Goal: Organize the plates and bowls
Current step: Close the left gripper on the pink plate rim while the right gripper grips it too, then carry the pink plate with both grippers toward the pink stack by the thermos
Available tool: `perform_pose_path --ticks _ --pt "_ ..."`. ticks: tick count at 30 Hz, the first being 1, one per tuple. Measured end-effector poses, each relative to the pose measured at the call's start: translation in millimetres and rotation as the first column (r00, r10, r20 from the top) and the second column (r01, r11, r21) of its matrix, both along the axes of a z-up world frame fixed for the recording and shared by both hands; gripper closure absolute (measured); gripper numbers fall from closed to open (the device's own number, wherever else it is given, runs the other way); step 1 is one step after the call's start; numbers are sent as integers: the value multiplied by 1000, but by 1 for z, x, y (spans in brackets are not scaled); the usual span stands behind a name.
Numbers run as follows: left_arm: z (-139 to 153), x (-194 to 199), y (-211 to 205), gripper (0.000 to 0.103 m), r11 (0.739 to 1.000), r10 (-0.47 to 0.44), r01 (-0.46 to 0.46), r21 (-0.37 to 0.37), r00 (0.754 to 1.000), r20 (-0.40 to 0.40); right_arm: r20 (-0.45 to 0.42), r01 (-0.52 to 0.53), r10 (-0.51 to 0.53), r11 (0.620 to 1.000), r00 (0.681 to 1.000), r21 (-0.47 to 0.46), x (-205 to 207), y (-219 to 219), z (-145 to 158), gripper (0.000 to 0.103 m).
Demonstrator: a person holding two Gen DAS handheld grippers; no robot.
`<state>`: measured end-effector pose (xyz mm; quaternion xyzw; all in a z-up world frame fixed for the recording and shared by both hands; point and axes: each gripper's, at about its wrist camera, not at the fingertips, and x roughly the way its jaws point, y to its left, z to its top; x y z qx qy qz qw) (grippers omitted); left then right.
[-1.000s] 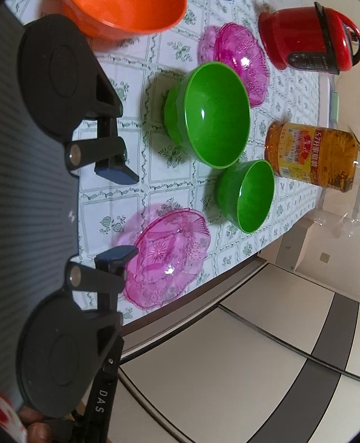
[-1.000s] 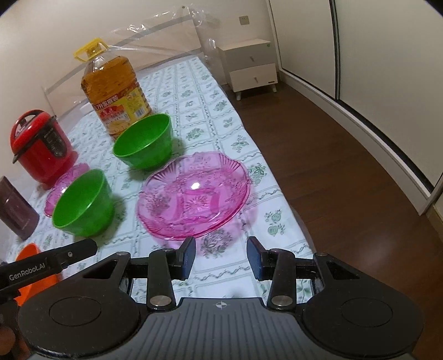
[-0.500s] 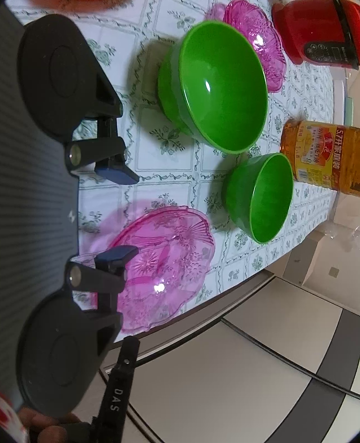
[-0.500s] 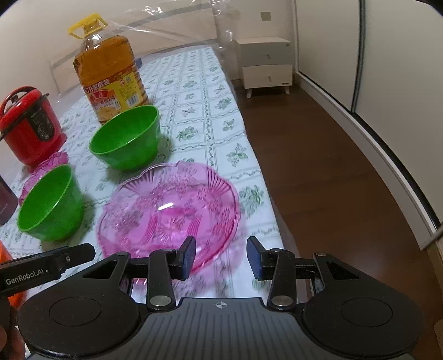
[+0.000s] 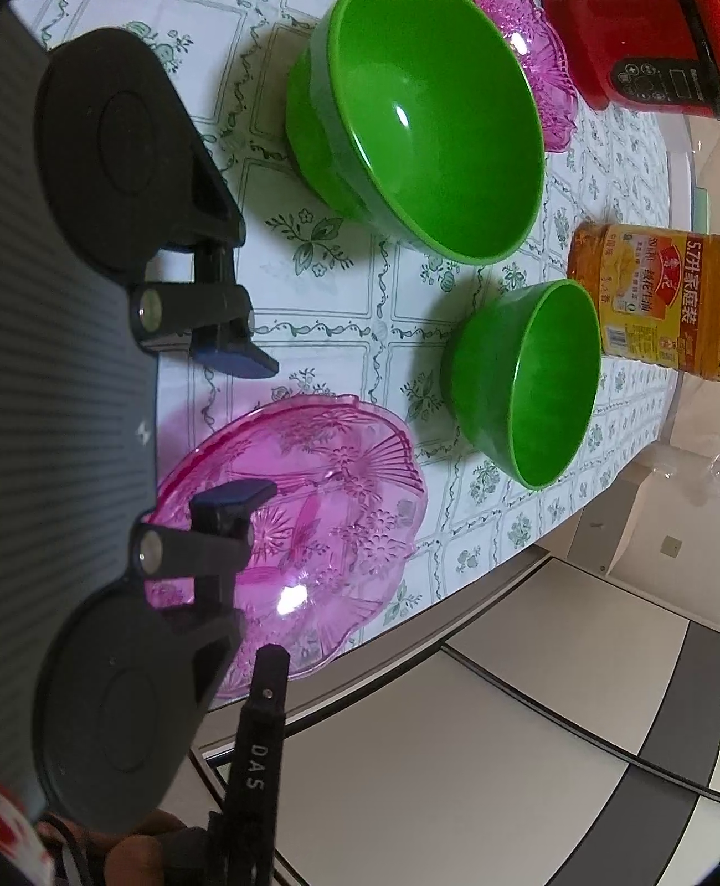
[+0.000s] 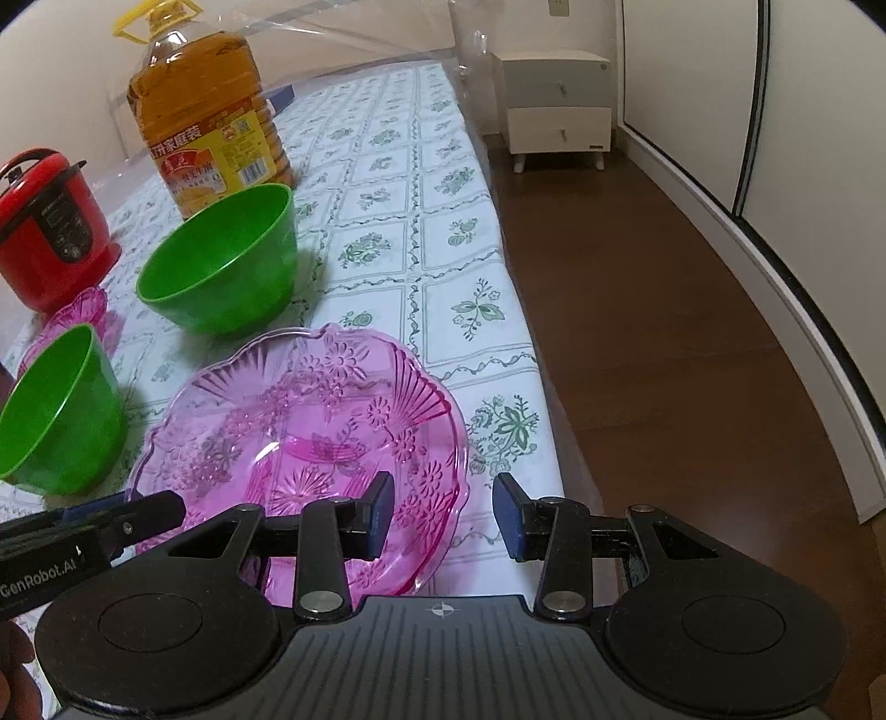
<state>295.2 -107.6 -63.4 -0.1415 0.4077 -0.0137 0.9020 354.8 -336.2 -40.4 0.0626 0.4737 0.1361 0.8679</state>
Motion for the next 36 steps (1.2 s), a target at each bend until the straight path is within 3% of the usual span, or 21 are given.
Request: perform_pose_path --ticks 4,6,12,20,36 --pt "-4 1 1 80 1000 -6 6 -2 1000 2 -7 -8 8 1000 1000 10 5 1 -4 65" --pt "-5 2 1 85 1000 -15 15 -1 1000 0 -12 -14 15 1000 1000 13 7 2 -5 76" --pt "-3 0 0 90 1000 -29 29 8 1000 2 -20 2 -2 1000 1000 -3 8 3 -8 88" --pt "12 -10 2 90 999 -40 40 16 999 6 -28 9 -8 1000 1000 13 -5 1 3 89" --pt "76 -77 35 90 999 -23 21 23 997 78 67 -9 6 999 998 33 -82 29 79 91"
